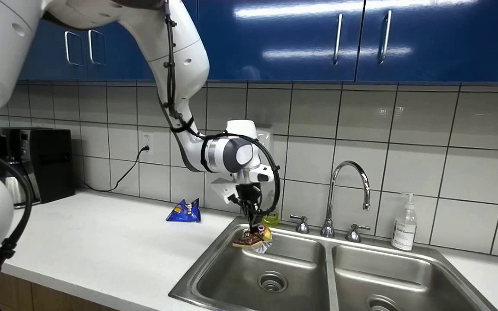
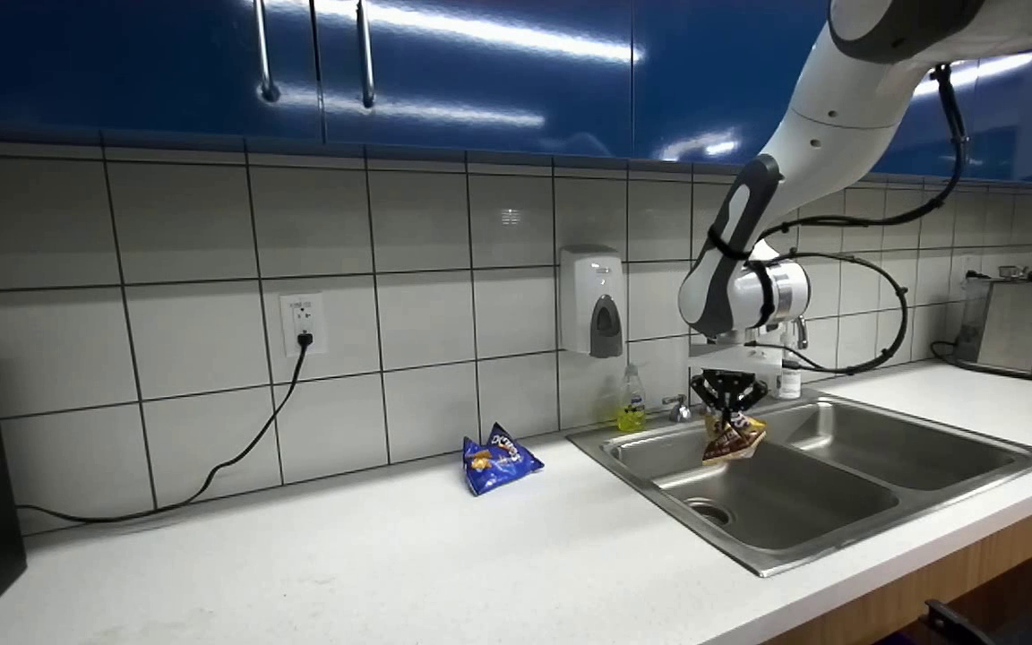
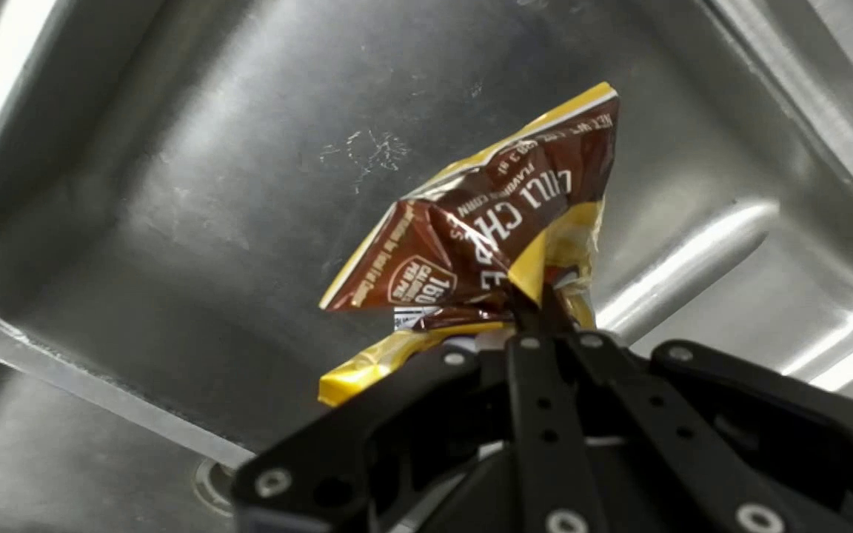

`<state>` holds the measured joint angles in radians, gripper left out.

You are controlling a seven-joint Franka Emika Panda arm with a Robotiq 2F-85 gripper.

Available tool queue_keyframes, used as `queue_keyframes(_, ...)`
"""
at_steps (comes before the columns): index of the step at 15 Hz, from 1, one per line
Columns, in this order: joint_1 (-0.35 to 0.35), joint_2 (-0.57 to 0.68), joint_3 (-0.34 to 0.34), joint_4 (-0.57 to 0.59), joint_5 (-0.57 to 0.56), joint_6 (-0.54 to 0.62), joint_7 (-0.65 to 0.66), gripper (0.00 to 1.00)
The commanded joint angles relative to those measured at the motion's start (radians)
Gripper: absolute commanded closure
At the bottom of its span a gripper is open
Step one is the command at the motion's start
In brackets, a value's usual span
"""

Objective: Place the brown object in the sink

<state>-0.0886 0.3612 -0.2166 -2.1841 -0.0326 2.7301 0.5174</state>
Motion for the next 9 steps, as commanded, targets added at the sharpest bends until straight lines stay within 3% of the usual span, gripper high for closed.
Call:
queue_keyframes(1, -0.055, 0.104, 0.014, 0.035, 0.088, 0.106, -0.119, 1.0)
queue_keyframes(9, -0.134, 0.29, 0.053, 0.106, 0.188, 0.206, -0.257, 1.0)
